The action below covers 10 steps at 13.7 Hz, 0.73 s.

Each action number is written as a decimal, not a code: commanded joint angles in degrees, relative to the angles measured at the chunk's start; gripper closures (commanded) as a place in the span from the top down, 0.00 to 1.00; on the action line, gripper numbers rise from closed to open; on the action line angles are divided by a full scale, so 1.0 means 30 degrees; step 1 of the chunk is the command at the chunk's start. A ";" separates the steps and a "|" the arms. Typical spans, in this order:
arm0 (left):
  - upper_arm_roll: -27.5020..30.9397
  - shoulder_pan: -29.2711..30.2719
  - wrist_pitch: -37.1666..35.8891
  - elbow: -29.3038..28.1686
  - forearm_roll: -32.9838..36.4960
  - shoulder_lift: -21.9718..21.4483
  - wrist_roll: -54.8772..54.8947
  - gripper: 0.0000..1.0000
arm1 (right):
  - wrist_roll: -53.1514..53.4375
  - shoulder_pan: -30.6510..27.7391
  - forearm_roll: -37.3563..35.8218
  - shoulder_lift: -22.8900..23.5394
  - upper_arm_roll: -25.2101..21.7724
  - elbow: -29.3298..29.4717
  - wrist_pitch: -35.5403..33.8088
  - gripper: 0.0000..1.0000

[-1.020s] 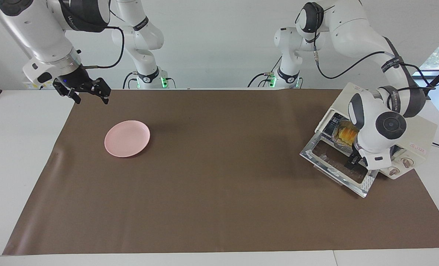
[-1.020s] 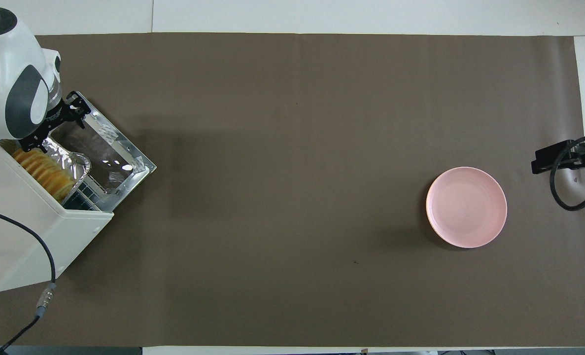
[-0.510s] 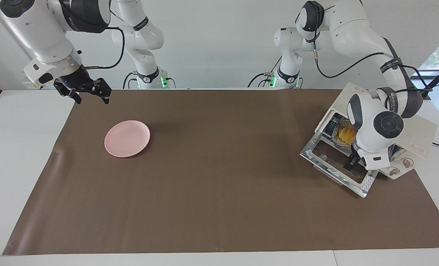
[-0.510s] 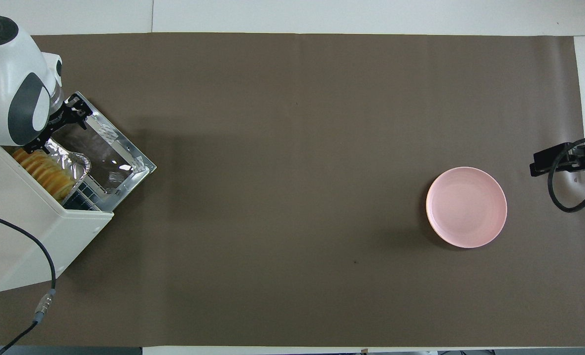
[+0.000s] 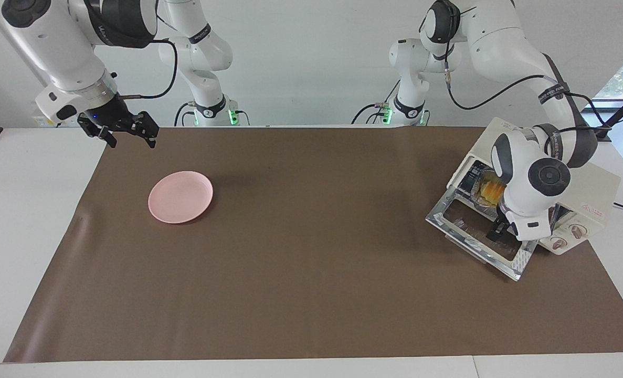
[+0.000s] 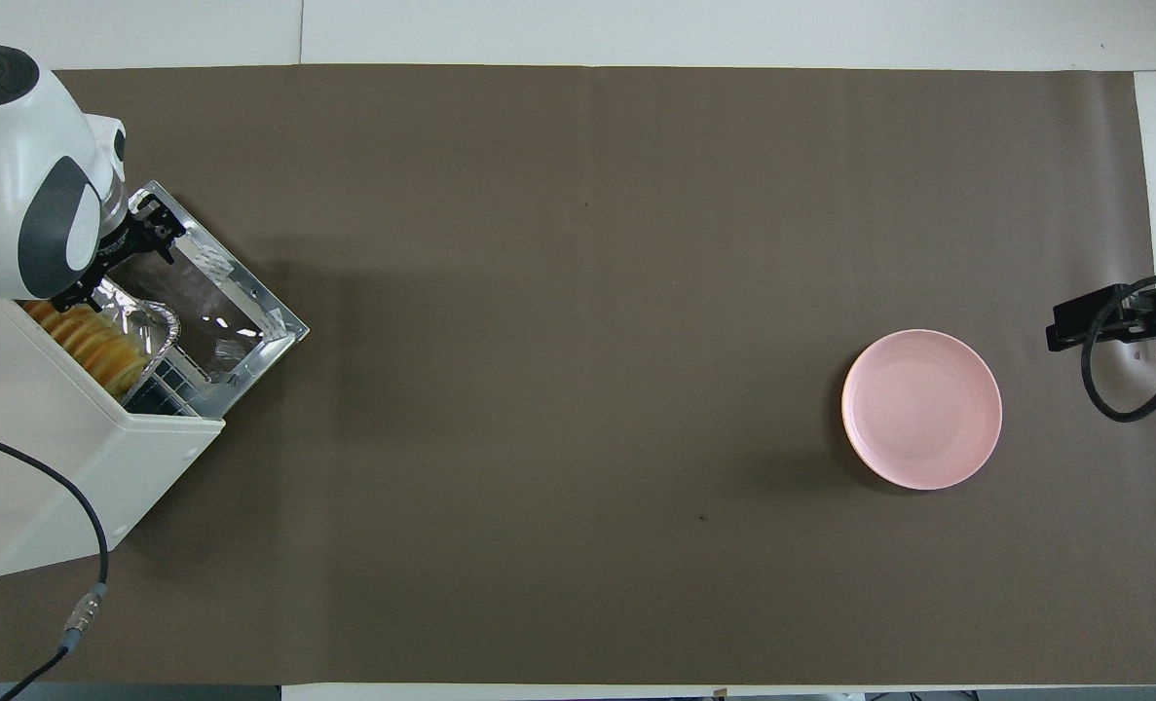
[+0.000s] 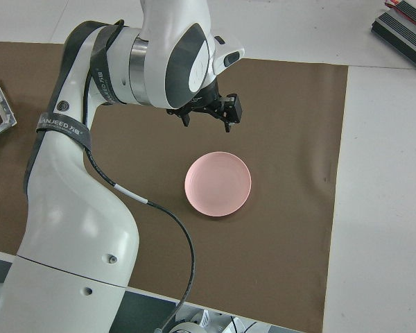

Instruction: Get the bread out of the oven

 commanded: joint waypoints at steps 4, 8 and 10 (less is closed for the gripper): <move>-0.0033 -0.0200 0.2248 -0.2740 0.0452 -0.1249 -0.1029 1.00 | -0.0560 -0.0291 0.0359 -0.0591 0.0083 -0.0596 -0.0068 1.00; -0.0033 -0.0113 0.2277 -0.3003 0.0452 -0.1365 -0.1000 1.00 | -0.0589 -0.0319 0.0359 -0.0591 0.0083 -0.0625 -0.0068 1.00; -0.0033 -0.0171 0.2277 -0.3003 0.0452 -0.1366 -0.1000 1.00 | -0.0589 -0.0320 0.0359 -0.0591 0.0083 -0.0626 -0.0068 1.00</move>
